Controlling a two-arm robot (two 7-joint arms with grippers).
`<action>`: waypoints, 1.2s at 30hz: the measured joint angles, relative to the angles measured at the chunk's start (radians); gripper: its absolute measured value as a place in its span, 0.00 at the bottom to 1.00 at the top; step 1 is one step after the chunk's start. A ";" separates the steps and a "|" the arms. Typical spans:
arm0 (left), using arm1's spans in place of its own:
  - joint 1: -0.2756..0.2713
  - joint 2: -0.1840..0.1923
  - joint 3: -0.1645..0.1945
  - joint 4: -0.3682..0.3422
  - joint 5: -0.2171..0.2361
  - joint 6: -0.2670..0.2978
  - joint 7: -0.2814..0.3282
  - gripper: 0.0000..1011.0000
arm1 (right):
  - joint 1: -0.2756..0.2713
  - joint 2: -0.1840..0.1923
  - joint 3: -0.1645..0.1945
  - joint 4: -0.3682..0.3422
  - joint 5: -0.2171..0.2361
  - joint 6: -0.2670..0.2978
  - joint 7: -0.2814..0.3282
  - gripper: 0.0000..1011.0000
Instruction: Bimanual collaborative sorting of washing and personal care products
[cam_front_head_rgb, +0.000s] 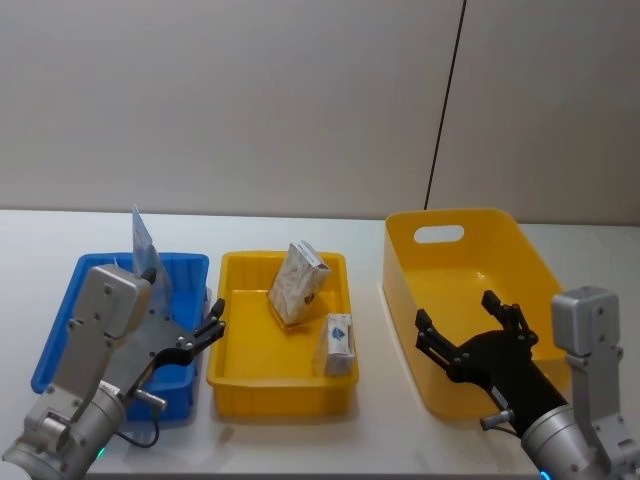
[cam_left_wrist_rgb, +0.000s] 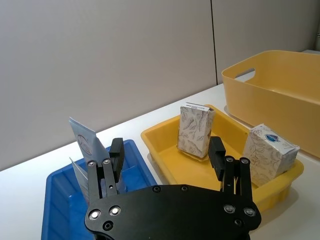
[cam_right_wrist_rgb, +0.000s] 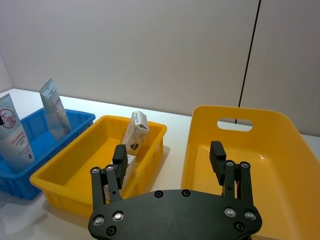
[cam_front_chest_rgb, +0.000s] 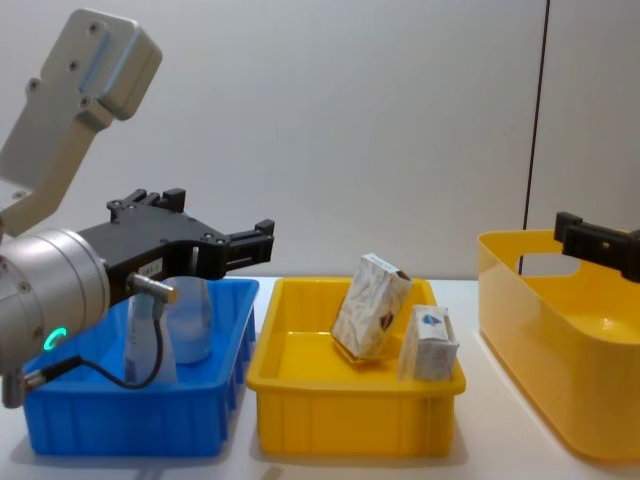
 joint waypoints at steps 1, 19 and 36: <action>0.000 0.000 0.000 0.000 0.000 0.000 0.000 0.99 | 0.000 0.000 0.000 0.000 0.000 0.000 0.000 0.99; 0.000 0.000 0.000 0.000 0.000 0.000 0.000 0.99 | 0.038 -0.043 -0.044 0.019 -0.028 0.104 -0.025 0.99; 0.000 0.000 0.000 0.000 0.000 0.000 0.000 0.99 | 0.121 -0.145 -0.106 0.112 -0.040 0.264 -0.052 0.99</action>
